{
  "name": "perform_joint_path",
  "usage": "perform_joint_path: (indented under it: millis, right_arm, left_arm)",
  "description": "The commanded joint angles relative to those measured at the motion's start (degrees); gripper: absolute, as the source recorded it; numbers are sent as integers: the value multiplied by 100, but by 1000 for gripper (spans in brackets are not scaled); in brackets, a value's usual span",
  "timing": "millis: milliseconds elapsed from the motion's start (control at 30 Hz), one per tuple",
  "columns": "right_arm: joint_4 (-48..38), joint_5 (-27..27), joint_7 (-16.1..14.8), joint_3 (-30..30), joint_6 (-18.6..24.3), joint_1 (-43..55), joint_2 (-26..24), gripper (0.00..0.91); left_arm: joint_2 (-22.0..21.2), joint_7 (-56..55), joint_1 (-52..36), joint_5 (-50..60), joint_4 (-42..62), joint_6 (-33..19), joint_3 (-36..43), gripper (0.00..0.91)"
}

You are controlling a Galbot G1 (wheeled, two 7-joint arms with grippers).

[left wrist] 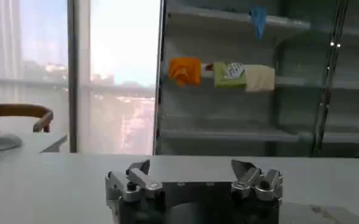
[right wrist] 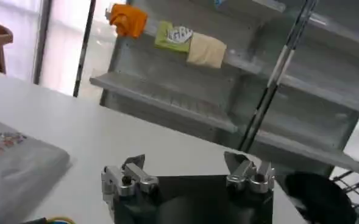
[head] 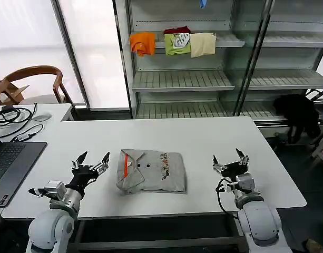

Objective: Fold and organize the clothes.

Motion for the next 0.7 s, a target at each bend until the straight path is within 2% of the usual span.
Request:
perform_joint_path:
  millis: [33,367,500,567,700]
  right_arm:
    - [-52,693,-23,252,-78,177,-245,907]
    - [-79,1261,27,409,83,170,-348,907]
    - [-58,1251,5,377,111,136,-334,907]
    - [-34,1300,60,351,109,146,-325,907]
    - [17,1722,266,331,-52,204,-301,907]
  left_arm:
    - [78,-39,111,-136,178,-98,37,907]
    - [94,31,179,-19,378,-475,93,907]
    - [66,77,229,25,419,-517,81,907]
    - [55,77,237,19,420,-513,65,907]
    - [22,67,264,-25,383,-462,25,907]
